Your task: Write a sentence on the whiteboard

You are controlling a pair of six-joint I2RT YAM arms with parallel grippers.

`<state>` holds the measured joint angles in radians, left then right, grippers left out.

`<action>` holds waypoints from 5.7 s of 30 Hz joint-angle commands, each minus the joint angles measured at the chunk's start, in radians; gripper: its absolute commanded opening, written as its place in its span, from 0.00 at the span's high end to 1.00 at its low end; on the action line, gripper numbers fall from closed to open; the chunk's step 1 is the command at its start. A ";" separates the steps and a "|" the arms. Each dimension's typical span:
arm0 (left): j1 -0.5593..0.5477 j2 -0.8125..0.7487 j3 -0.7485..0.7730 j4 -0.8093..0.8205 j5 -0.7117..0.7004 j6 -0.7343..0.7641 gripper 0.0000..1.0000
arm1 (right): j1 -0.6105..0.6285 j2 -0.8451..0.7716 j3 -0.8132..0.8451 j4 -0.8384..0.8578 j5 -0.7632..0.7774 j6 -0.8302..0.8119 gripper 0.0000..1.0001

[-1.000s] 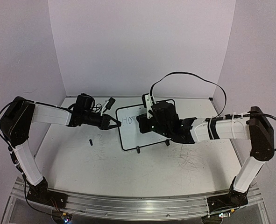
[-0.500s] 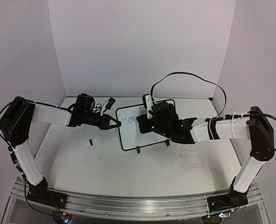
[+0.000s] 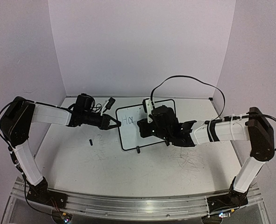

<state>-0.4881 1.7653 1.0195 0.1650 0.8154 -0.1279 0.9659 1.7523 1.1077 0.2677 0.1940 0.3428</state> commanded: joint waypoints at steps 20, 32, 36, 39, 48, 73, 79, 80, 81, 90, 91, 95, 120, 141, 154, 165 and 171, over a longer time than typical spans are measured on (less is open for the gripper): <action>0.008 -0.044 0.007 -0.025 -0.013 0.001 1.00 | 0.011 -0.095 -0.029 0.043 -0.021 0.016 1.00; 0.008 -0.045 0.007 -0.025 -0.011 0.000 1.00 | 0.009 -0.039 0.039 0.061 0.016 -0.026 1.00; 0.008 -0.046 0.009 -0.025 -0.010 0.000 1.00 | 0.007 -0.026 0.055 0.064 0.030 -0.038 1.00; 0.008 -0.046 0.008 -0.025 -0.011 0.002 1.00 | 0.005 -0.012 0.068 0.064 0.026 -0.040 1.00; 0.008 -0.051 0.006 -0.027 -0.017 0.005 1.00 | 0.000 0.000 0.071 0.051 0.040 -0.030 1.00; 0.008 -0.051 0.008 -0.028 -0.016 0.006 1.00 | -0.002 0.005 0.069 0.012 0.112 -0.015 1.00; 0.008 -0.046 0.008 -0.029 -0.015 0.007 1.00 | -0.002 -0.011 0.048 0.006 0.136 -0.006 1.00; 0.008 -0.047 0.008 -0.029 -0.016 0.007 1.00 | -0.001 -0.012 0.043 0.005 0.137 -0.002 1.00; 0.008 -0.047 0.009 -0.029 -0.015 0.007 1.00 | -0.001 -0.014 0.040 0.005 0.139 0.000 1.00; 0.008 -0.046 0.009 -0.030 -0.014 0.007 1.00 | -0.002 -0.025 0.013 -0.002 0.150 0.017 1.00; 0.008 -0.046 0.009 -0.030 -0.013 0.007 1.00 | -0.002 -0.025 0.010 -0.002 0.149 0.020 1.00; 0.008 -0.046 0.008 -0.029 -0.012 0.007 1.00 | -0.002 -0.026 0.004 -0.002 0.135 0.029 1.00; 0.008 -0.052 0.006 -0.030 -0.016 0.007 1.00 | 0.009 0.011 0.007 0.007 0.058 0.065 1.00; 0.008 -0.051 0.006 -0.031 -0.015 0.007 1.00 | 0.015 -0.053 -0.014 0.074 0.010 0.040 1.00; 0.008 -0.050 0.009 -0.031 -0.016 0.007 1.00 | -0.035 -0.068 -0.058 0.119 -0.028 0.025 1.00; 0.008 -0.050 0.010 -0.034 -0.019 0.008 1.00 | -0.035 -0.046 -0.050 0.119 -0.030 0.032 1.00; 0.008 -0.049 0.012 -0.034 -0.021 0.010 1.00 | -0.036 -0.031 -0.034 0.110 -0.029 0.036 1.00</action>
<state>-0.4881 1.7607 1.0195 0.1574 0.8120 -0.1261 0.9264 1.7037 1.0321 0.3508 0.1604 0.3756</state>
